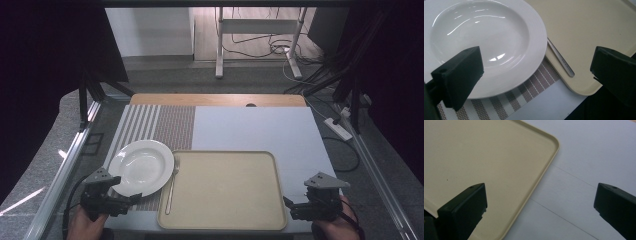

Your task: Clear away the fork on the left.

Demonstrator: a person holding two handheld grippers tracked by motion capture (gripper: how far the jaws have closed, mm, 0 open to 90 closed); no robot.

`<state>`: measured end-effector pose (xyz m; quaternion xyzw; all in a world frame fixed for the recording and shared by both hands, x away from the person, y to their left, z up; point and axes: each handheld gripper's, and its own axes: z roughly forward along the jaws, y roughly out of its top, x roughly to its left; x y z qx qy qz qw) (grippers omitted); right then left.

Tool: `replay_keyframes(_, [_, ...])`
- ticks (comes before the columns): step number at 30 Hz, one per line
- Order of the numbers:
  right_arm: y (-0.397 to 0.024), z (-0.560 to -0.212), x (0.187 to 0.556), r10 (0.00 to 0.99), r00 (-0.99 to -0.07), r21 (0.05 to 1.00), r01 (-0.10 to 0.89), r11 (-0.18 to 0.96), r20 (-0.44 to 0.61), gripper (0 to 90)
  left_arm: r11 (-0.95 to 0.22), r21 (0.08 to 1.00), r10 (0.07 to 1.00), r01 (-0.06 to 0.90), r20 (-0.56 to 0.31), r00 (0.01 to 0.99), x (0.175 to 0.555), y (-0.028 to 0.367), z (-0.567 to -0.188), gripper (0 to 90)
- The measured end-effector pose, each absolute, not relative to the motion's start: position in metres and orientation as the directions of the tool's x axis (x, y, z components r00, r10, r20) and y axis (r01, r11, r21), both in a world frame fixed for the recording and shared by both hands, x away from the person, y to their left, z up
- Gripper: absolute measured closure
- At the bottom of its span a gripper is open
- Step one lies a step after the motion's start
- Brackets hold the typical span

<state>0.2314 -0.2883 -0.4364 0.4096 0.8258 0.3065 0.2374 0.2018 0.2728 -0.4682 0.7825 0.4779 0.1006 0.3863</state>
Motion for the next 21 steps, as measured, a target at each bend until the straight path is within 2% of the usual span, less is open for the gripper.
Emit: replay_keyframes(21, [-0.288,-0.437,0.231,0.822,-0.549,0.700,0.529,0.479,-0.148,0.0,-0.214,0.716,0.835,0.664,-0.219,0.506,0.189,0.284,-0.466,0.0])
